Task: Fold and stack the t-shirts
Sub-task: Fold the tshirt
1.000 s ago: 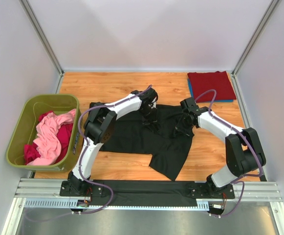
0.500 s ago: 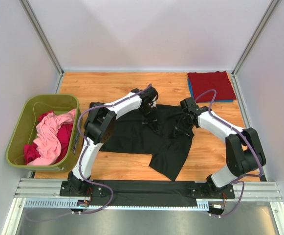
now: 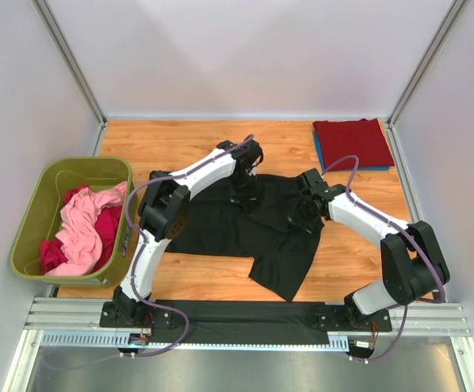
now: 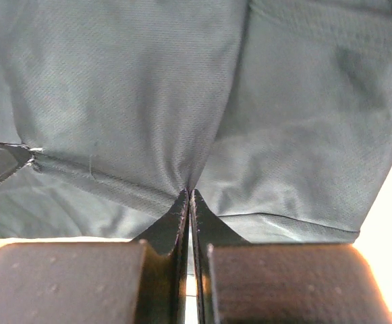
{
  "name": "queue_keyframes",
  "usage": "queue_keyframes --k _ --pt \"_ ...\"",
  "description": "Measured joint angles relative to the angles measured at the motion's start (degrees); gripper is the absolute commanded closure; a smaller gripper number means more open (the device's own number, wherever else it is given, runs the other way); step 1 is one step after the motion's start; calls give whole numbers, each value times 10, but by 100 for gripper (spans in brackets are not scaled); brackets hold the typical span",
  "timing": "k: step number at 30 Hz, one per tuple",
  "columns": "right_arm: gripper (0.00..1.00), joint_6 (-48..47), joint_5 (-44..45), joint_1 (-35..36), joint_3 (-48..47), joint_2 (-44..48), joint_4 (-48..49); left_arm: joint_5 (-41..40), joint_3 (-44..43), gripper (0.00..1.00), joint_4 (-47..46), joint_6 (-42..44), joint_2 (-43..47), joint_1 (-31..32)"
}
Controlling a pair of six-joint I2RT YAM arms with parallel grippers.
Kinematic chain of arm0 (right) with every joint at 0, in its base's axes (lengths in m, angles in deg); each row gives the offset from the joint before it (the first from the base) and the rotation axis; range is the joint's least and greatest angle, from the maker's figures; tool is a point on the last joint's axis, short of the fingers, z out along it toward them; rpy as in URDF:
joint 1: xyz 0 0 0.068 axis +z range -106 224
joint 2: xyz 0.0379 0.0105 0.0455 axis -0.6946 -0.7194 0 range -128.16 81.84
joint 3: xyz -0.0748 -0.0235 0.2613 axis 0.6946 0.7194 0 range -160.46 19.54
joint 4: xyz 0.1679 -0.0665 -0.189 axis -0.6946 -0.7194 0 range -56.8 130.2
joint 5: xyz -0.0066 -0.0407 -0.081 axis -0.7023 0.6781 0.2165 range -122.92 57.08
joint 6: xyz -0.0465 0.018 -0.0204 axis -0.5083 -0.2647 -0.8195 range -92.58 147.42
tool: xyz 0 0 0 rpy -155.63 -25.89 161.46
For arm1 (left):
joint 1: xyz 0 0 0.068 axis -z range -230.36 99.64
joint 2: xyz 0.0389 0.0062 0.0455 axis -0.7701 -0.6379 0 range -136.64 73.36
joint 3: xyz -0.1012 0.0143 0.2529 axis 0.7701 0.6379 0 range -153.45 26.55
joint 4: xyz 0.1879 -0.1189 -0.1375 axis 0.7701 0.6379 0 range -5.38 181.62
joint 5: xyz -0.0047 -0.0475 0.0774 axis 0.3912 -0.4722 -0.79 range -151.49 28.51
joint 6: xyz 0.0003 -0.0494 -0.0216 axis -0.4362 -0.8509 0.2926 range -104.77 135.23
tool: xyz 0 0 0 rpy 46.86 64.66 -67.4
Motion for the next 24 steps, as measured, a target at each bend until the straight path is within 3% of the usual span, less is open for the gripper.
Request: queue_keyframes --k 7,10,11,12,14,18,24 --pt "99 24 4 14 42 6 13 14 61 100 -3 -2 0 1" --pt "88 24 8 14 42 7 18 8 60 99 -4 0 1 2" --pt "79 23 9 14 42 8 19 3 59 95 -1 1 0 2" --pt "74 22 12 14 42 8 16 0 55 83 5 2 0 1" --pt "68 12 23 13 35 8 5 -5 38 72 18 7 -1 1" --pt "63 -29 38 -14 0 8 -18 -18 0 63 33 17 -1 -3" --pt "64 -122 5 -154 -32 -10 14 -34 -11 59 35 31 11 -32"
